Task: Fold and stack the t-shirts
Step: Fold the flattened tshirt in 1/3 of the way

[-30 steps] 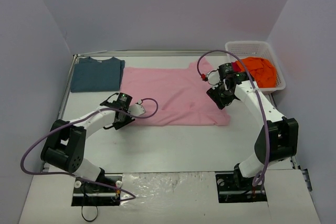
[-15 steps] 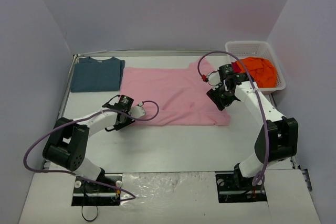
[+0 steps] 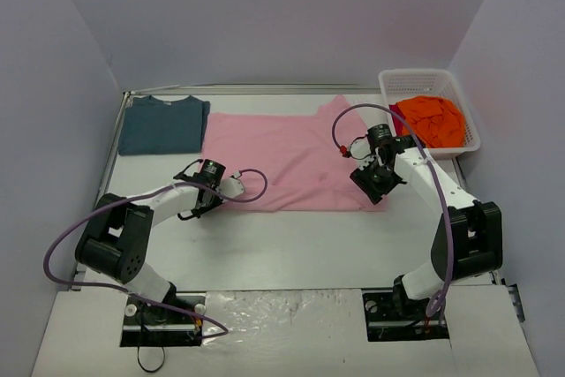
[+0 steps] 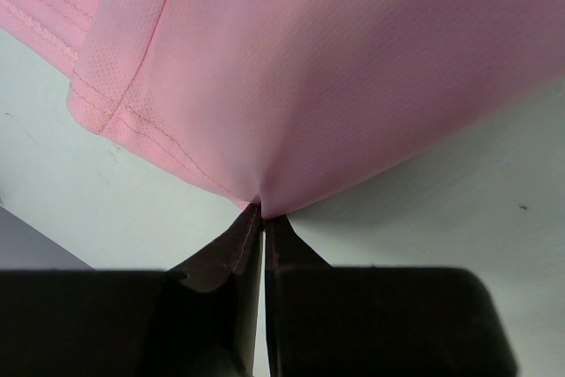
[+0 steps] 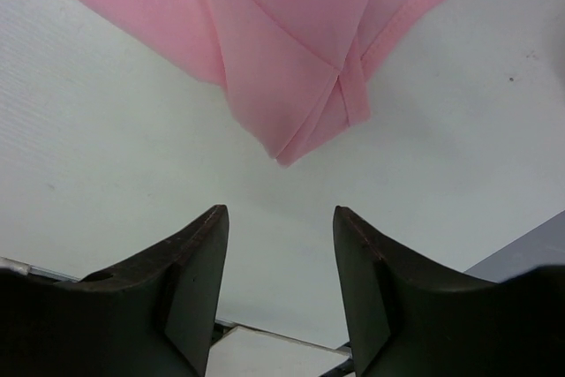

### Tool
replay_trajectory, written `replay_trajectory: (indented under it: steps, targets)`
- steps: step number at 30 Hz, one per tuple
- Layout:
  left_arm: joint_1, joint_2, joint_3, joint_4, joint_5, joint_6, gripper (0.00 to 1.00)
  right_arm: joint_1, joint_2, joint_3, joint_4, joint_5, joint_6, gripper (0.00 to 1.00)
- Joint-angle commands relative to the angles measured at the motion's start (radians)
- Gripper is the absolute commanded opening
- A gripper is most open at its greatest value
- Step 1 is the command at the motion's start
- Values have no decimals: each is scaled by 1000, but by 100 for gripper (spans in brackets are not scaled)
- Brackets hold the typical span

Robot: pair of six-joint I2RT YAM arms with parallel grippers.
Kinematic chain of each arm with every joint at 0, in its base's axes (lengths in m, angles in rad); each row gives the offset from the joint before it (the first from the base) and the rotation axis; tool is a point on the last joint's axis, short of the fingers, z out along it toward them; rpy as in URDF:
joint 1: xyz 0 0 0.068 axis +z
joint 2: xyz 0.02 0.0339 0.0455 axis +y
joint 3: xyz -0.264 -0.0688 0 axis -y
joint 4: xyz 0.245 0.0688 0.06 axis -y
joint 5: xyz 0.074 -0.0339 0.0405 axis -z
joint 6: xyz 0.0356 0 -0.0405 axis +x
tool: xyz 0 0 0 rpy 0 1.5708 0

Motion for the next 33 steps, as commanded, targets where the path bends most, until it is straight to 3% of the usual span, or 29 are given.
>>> replay_trajectory:
  steps: [1,17,33]
  targets:
    - [-5,2,28,-23,28,-32,2,-9,-49,-29,-60,0,-23,47]
    - [-5,-21,14,-32,38,-50,2,-23,85,-69,-37,-9,-54,44]
    - [-4,-25,11,-26,40,-56,2,-49,192,-70,9,-32,-70,33]
